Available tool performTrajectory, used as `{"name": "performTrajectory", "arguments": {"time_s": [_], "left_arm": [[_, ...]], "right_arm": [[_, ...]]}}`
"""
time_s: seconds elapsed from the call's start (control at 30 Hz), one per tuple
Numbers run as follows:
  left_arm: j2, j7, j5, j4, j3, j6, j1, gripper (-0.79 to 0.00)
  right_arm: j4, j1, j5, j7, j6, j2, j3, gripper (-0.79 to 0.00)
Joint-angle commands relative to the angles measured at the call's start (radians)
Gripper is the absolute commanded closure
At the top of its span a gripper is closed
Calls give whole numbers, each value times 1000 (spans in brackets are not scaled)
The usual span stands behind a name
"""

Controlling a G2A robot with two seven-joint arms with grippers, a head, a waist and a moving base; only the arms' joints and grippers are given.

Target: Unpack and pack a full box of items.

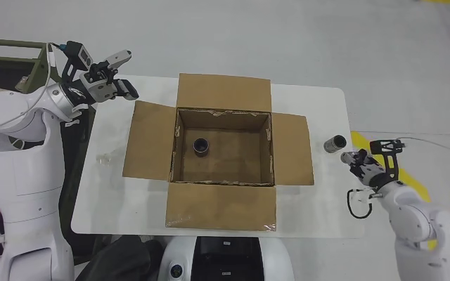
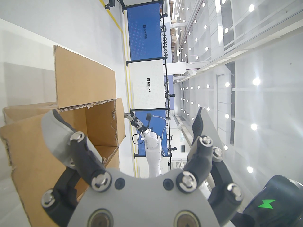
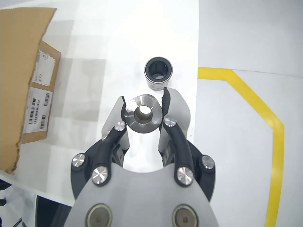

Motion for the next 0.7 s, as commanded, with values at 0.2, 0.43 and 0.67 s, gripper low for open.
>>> {"name": "performTrajectory", "arguments": {"time_s": [0.2,0.43,0.67], "left_arm": [[0,0,0,0,0,0,0,-785],[0,0,0,0,0,0,0,-785],[0,0,0,0,0,0,0,-785]], "right_arm": [[-145,-48,21,-67,-27,-2,1,0],[-234,17,-21,-48,-31,-2,-101,0],[-252,111,-72,0,-39,-3,-246,0]]}}
